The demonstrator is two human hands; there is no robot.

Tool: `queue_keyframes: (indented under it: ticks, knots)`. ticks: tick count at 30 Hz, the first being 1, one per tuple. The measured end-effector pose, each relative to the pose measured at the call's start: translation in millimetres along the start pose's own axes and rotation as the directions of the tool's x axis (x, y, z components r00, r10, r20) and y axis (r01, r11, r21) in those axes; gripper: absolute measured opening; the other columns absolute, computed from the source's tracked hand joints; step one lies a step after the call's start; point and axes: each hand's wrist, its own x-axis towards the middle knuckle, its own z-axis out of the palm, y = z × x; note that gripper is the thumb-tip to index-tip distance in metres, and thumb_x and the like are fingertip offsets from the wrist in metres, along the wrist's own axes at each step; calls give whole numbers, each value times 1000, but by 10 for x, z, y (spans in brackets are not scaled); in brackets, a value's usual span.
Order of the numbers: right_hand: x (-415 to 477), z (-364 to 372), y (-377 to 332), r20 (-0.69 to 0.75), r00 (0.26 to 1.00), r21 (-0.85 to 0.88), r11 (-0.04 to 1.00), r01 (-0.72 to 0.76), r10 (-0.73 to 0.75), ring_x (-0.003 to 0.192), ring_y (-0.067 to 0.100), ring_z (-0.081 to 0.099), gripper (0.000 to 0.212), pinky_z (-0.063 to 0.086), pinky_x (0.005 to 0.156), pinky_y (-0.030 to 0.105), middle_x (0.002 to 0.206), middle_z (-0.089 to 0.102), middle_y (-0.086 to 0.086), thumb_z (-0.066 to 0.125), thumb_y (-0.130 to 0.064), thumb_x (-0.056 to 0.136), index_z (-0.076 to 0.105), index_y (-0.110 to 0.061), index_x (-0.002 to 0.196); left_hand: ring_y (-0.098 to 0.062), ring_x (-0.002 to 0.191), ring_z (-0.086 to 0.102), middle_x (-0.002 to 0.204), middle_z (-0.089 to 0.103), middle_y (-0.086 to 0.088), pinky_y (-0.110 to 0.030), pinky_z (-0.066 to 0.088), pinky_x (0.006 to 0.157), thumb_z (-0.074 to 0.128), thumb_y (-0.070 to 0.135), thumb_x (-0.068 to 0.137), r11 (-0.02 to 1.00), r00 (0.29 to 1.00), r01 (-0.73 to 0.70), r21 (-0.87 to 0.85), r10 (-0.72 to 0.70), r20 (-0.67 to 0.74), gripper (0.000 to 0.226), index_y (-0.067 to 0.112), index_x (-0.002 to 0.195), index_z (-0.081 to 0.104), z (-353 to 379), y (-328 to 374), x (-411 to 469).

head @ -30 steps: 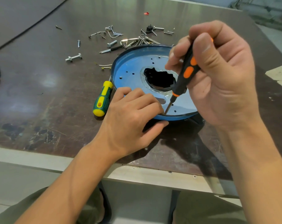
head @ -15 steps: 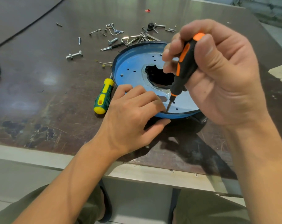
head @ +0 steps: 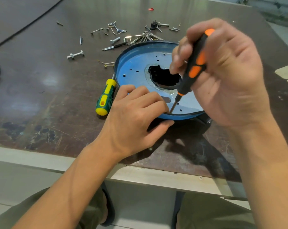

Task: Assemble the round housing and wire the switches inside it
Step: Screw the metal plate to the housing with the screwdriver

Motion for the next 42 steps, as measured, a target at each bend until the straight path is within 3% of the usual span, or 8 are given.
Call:
queue_keyframes:
  ticks: [3,7,12,28,33,37,39,42]
  knots:
    - [16,-16,16,-74,997,-37,999,28,-30,71,25,55,6,47,73,37,71,61,4,53,-2,97,52,-6,92,-21,85,61,92,70,4,-43,41,79,65,40,90,1000,1000,2,-5,-1,12,26,16,86,71,-3,-2,-1]
    - [23,36,16,-36,999,5,1000,12,-12,62,20,44,19,35,63,36,70,49,7,52,-24,99,50,-6,95,-21,85,61,92,70,4,-42,41,78,66,40,89,1000,1000,-6,-6,6,2,25,16,86,71,1,-2,0]
    - [14,27,38,21,1000,32,999,-21,20,74,22,48,43,38,70,38,83,57,8,18,-18,109,57,0,111,-23,84,61,93,70,3,-44,41,78,67,40,89,1000,1000,-11,-4,11,-3,27,13,86,71,9,-8,-4]
    - [17,11,-63,-92,995,-170,985,22,-39,77,28,60,9,50,74,41,83,57,11,60,-3,91,52,-7,92,-21,86,60,95,70,3,-43,41,80,66,40,90,1000,1000,-3,-10,3,20,25,16,91,72,3,-13,-7]
    - [-10,18,-28,-45,999,-69,998,12,-15,74,26,58,8,50,74,39,87,59,13,53,-13,98,50,-6,98,-21,83,59,93,70,3,-43,40,78,66,41,90,1000,1000,-8,-3,8,1,26,15,88,71,15,-18,-5]
    - [1,50,-5,1,998,39,998,-59,59,67,21,48,41,37,67,37,84,58,10,34,-35,103,54,-1,113,-22,82,59,92,69,3,-43,40,78,67,40,89,1000,1000,-13,5,13,-12,27,14,86,70,18,-15,-3]
    - [-3,12,1,-5,997,44,996,-74,75,74,21,49,47,38,70,36,88,57,11,18,-27,109,54,1,119,-22,83,60,92,69,3,-42,40,78,67,40,90,1000,1000,-14,5,14,-7,26,14,87,71,17,-15,-2]
    - [-25,-5,11,-8,999,1,999,-46,46,83,23,56,31,46,76,36,94,60,10,29,-15,107,56,0,112,-22,85,60,94,69,3,-42,41,79,67,40,90,1000,1000,-17,-1,17,-6,25,15,89,71,12,-13,-7]
